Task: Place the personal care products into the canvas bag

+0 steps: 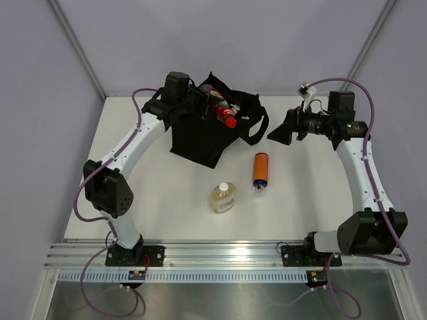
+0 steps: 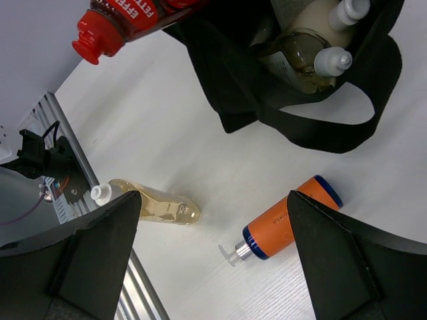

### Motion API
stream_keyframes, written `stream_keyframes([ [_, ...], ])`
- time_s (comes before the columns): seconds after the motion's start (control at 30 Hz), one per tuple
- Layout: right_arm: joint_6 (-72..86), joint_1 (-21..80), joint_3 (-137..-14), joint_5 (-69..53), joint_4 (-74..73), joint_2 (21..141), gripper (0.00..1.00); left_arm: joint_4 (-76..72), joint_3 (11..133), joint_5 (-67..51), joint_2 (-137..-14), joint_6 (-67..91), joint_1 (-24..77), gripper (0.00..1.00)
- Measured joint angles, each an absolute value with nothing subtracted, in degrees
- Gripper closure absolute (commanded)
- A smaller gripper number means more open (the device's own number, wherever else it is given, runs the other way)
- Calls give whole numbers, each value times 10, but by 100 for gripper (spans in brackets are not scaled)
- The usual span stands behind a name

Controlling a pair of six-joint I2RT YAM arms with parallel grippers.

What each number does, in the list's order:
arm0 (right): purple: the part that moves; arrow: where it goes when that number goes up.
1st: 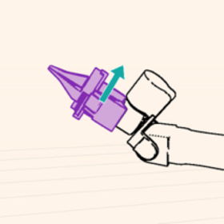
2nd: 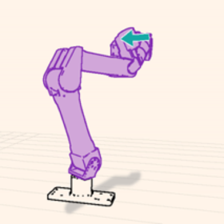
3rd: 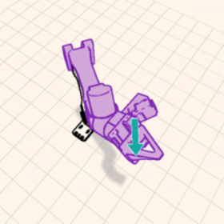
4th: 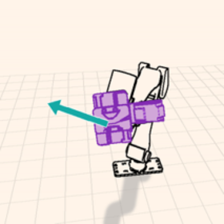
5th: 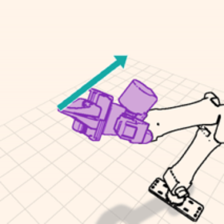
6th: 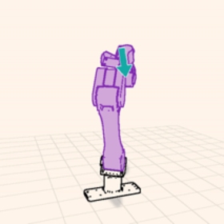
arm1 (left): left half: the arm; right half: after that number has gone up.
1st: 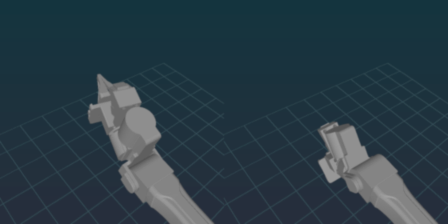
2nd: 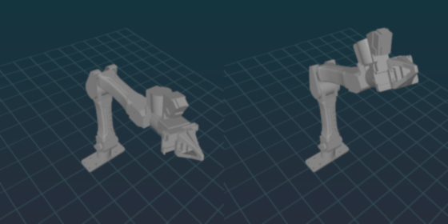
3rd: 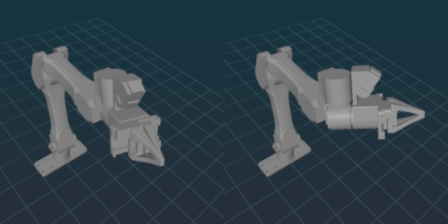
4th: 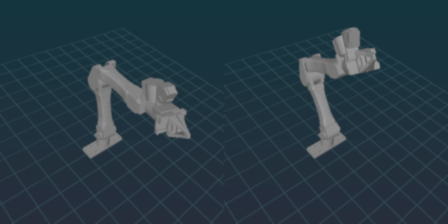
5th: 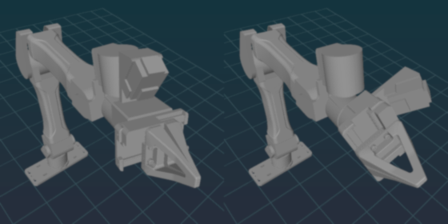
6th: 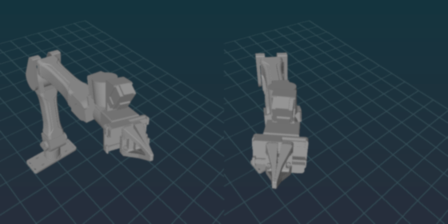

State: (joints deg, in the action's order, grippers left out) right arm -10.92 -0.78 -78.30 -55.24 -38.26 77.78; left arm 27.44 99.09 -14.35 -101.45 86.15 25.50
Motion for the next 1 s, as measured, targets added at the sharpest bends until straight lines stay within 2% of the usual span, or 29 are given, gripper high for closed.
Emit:
stream_keyframes([
  [0.23,-97,-13,-783,-562,-372,784,1,331,1064,-145,-1070,879,225,92],
  [0.3,-93,-13,-783,-566,-370,784,0,343,1093,-144,-1099,886,211,85],
  [0.5,-86,-14,-783,-578,-359,786,1,346,1128,-141,-1143,903,179,75],
  [0.6,-87,-14,-783,-584,-358,790,0,312,1110,-143,-1143,919,173,63],
  [0.7,-92,-14,-783,-587,-359,796,0,292,1105,-146,-1150,925,166,44],
  [0.73,-94,-14,-783,-587,-361,797,1,286,1105,-147,-1153,924,164,35],
  [0.77,-96,-14,-783,-587,-363,797,0,279,1105,-148,-1157,923,161,31],
  [0.83,-99,-14,-783,-588,-364,797,0,264,1105,-150,-1164,924,156,26],
  [0.87,-101,-14,-783,-590,-364,797,0,259,1105,-150,-1165,922,153,20],
  [1.0,-103,-14,-779,-592,-364,797,1,251,1100,-156,-1165,918,145,16],
])
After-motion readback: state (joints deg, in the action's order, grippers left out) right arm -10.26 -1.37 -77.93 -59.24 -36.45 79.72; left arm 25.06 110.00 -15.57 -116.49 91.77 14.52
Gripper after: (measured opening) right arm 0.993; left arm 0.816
